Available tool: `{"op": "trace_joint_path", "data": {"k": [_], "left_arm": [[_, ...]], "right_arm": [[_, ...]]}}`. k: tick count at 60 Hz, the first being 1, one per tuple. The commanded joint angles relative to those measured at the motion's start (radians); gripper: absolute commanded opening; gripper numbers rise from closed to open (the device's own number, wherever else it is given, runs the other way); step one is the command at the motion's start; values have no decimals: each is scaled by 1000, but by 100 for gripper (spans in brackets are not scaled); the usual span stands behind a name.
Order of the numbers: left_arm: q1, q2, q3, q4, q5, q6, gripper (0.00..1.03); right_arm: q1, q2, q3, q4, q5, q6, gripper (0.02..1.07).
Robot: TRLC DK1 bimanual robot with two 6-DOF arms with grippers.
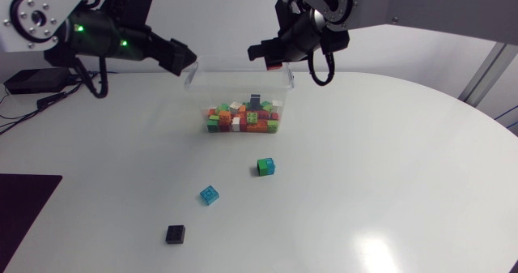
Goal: Place the duplo bricks in the container
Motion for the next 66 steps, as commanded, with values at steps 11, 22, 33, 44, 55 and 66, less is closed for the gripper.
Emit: {"op": "trace_joint_path", "data": {"k": [11,22,33,44,55,66], "left_arm": [[-6,-198,-239,-91,47,159,99],[-25,-287,-328,-195,63,265,99],[-39,-313,-397,-330,82,419,99],[-80,-311,-469,-425,82,600,98],[-147,-314,-541,-476,48,696,97],[-184,-261,-584,-484,11,753,96]], "right_arm": [[29,86,46,107,24,-35,33],[34,137,69,183,40,-55,33],[42,229,138,233,97,-91,59],[48,244,196,219,126,-97,103],[65,68,21,239,130,-100,103],[75,-168,-242,242,113,-115,103]]}}
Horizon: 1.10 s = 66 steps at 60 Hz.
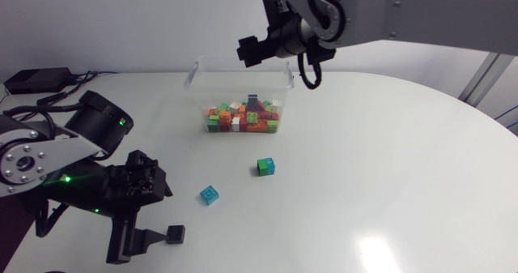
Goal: Place the duplo bricks in the container
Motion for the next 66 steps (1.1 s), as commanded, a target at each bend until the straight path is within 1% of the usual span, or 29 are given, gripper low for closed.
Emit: {"op": "trace_joint_path", "data": {"k": [1,7,10,16,20,24,27,29,30,34,38,43,47,48,50,53,54,60,66], "left_arm": [[-9,41,-22,-13,-14,51,96],[-8,93,-27,-5,-32,77,96],[-9,130,-31,7,-46,85,94],[-12,200,-33,41,-58,88,91],[-14,236,-34,65,-61,88,91],[-15,265,-36,85,-67,87,91],[-17,292,-34,99,-78,85,87],[-17,302,-34,101,-81,85,87],[-17,320,-36,108,-87,85,84],[-21,341,-39,121,-90,87,82],[-34,360,-45,131,-98,80,77],[-48,374,-56,148,-101,71,77],[-63,400,-63,171,-107,54,69],[-68,412,-65,180,-110,45,63],[-71,420,-68,191,-110,39,58],[-83,430,-79,214,-112,25,41],[-84,433,-80,219,-112,21,38],[-91,449,-76,220,-116,4,36],[-86,410,-65,196,-116,2,36]], "right_arm": [[9,-98,-114,9,-6,-15,103],[20,-202,-252,7,-14,-14,103],[26,-241,-313,5,-15,-12,103],[46,-282,-405,-8,-14,-6,103],[60,-305,-458,-16,-14,3,103],[66,-310,-478,-36,-14,16,103],[69,-311,-488,-53,-14,29,103],[71,-313,-493,-54,-15,29,103],[72,-313,-496,-62,-14,31,103],[83,-307,-493,-90,-14,37,103],[91,-281,-481,-128,-15,60,103],[97,-257,-487,-133,-15,78,103],[106,-210,-482,-142,-15,100,102],[109,-195,-476,-154,-15,108,102],[111,-164,-456,-183,-15,121,102],[111,-121,-431,-217,-35,140,102],[112,-107,-422,-223,-38,143,102],[117,-29,-370,-286,-44,167,102],[120,46,-306,-352,-61,189,101]]}}
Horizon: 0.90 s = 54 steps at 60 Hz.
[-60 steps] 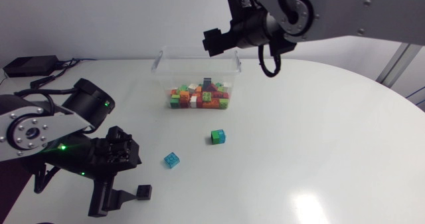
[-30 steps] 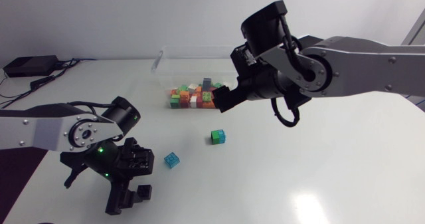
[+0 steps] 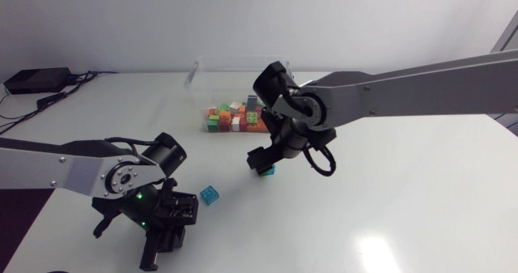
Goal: Place the duplo bricks in the container
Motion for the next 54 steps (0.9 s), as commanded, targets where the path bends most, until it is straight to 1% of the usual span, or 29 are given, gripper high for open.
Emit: {"op": "trace_joint_path", "data": {"k": [1,6,12,18,28,36,40,43,46,49,50,54], "left_arm": [[-2,10,-20,-12,-9,-12,36],[13,-39,6,-64,-6,-12,36],[27,-77,10,-73,-3,-12,36],[42,-117,21,-89,-3,-10,36],[85,-191,82,-123,2,-12,36],[119,-231,156,-133,38,-32,36],[141,-235,193,-129,71,-55,36],[148,-238,217,-124,89,-76,36],[167,-240,242,-89,109,-122,36],[171,-241,251,-78,121,-138,36],[174,-244,259,-58,130,-155,36],[187,-247,271,-9,143,-202,36]], "right_arm": [[9,65,68,-40,-9,44,100],[6,130,135,-79,-14,55,99],[4,213,226,-157,-16,87,99],[1,276,283,-195,-22,104,99],[-8,334,322,-232,-46,129,99],[-22,363,347,-241,-46,142,93],[-34,377,365,-244,-48,147,92],[-40,386,379,-247,-55,153,87],[-43,392,388,-255,-66,159,86],[-45,395,390,-255,-74,161,83],[-48,398,390,-255,-83,162,79],[-51,407,390,-254,-101,164,76]]}}
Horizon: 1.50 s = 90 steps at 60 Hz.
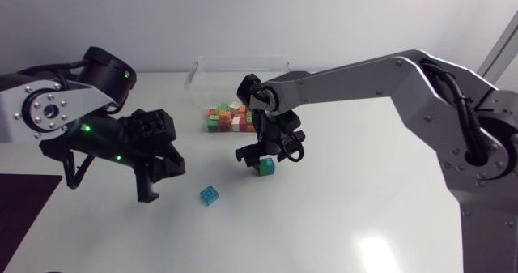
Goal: Place the duplo bricks in the container
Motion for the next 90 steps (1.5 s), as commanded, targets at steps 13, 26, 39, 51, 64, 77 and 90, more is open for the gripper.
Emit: {"op": "trace_joint_path", "data": {"k": [13,26,39,51,64,77,90], "left_arm": [[27,-17,86,107,35,-155,36],[43,-2,141,250,37,-298,36],[53,90,222,403,37,-456,36],[34,205,315,523,18,-568,36],[16,383,479,569,-28,-649,37],[-4,529,641,577,-92,-709,37],[-6,625,707,587,-158,-743,97]], "right_arm": [[-6,49,9,-30,-41,42,59],[-26,16,-30,-1,-49,39,42],[-78,-126,-40,-12,-26,2,41],[-130,-242,-48,-21,-24,-32,41],[-153,-327,-54,11,-15,-49,41],[-162,-393,-62,65,-13,-65,41],[-164,-428,-10,114,-7,-76,41]]}}
